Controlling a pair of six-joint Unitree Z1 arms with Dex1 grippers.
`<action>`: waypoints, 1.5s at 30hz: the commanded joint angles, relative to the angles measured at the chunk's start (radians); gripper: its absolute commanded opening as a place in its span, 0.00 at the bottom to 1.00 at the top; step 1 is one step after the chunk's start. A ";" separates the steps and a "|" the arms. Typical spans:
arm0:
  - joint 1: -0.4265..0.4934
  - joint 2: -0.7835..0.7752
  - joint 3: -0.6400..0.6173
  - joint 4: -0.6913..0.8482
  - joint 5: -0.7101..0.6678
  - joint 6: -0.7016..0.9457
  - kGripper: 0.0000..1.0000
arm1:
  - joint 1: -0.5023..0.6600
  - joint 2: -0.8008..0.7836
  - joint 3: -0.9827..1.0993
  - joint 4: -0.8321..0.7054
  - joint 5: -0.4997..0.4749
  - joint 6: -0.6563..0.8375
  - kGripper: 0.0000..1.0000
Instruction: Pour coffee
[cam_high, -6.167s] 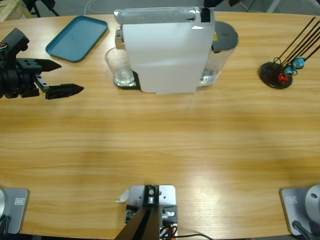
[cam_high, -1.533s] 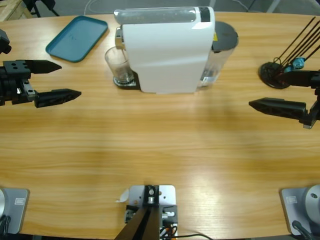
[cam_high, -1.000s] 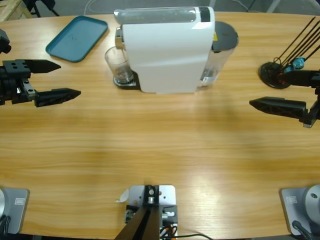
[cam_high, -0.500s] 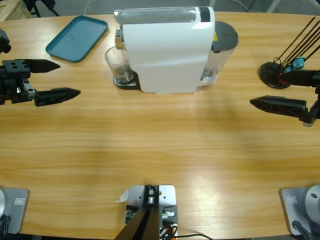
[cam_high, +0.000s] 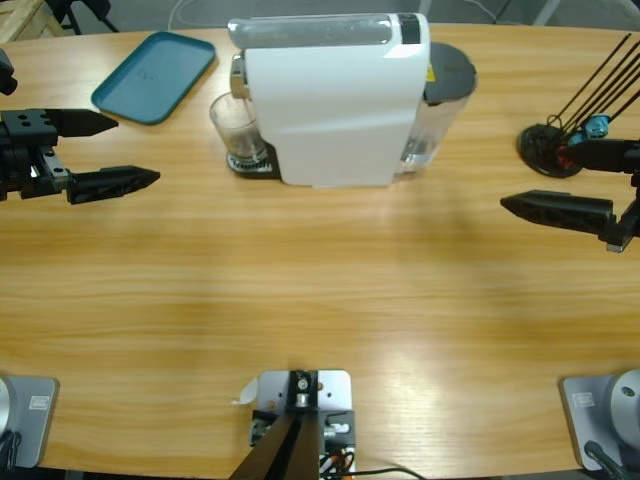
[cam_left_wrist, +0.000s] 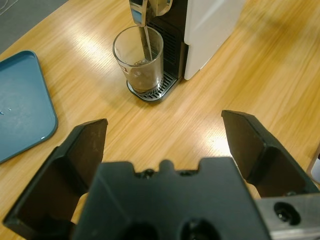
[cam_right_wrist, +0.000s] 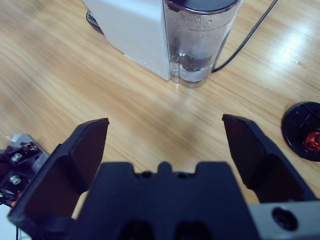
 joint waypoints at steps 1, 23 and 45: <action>0.004 -0.003 0.009 -0.009 0.008 0.013 1.00 | -0.013 -0.005 0.037 -0.003 -0.019 0.011 1.00; 0.011 -0.060 0.015 -0.009 0.008 0.116 1.00 | -0.013 -0.002 0.037 -0.005 -0.023 0.011 1.00; 0.186 -0.089 0.005 0.001 -0.259 0.168 1.00 | -0.013 0.017 0.037 -0.003 -0.026 0.015 1.00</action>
